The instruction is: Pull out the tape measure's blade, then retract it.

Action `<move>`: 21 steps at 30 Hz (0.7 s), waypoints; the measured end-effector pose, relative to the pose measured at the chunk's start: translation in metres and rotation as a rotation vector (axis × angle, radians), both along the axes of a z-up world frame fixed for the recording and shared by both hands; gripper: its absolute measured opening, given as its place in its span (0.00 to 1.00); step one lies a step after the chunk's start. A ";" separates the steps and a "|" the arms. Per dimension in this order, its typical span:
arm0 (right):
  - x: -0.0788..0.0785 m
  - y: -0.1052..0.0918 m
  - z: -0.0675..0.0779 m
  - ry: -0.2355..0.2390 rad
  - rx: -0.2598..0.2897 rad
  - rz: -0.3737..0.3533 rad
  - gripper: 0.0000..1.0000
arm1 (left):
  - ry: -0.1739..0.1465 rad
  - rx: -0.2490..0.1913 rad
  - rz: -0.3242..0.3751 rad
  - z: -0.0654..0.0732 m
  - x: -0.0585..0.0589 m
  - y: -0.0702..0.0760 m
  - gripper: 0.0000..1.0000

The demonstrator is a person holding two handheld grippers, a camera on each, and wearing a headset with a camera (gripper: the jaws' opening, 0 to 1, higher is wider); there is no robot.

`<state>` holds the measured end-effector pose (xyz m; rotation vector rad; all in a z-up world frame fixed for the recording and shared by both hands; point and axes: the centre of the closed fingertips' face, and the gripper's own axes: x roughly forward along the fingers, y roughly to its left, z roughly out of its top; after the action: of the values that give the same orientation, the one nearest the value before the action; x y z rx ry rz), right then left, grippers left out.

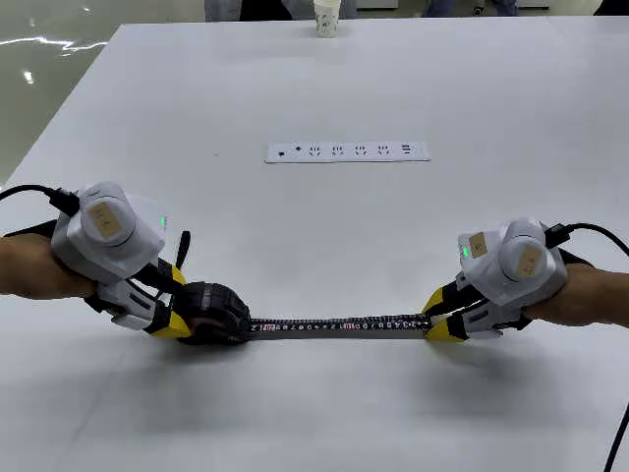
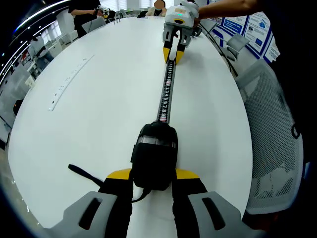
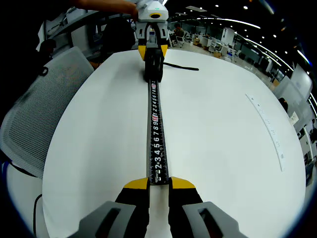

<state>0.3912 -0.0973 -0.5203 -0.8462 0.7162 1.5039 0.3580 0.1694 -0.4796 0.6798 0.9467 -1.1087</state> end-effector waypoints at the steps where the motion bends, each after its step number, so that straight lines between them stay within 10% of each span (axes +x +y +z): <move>1: 0.000 0.000 0.000 -0.001 -0.003 0.003 0.10 | 0.000 0.000 0.001 0.000 0.000 0.000 0.25; 21: 0.001 0.001 0.000 -0.019 -0.052 0.028 0.12 | -0.007 0.012 0.000 0.000 0.001 0.001 0.26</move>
<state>0.3927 -0.0959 -0.5205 -0.9122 0.7352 1.5055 0.3592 0.1701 -0.4800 0.6930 0.9478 -1.1012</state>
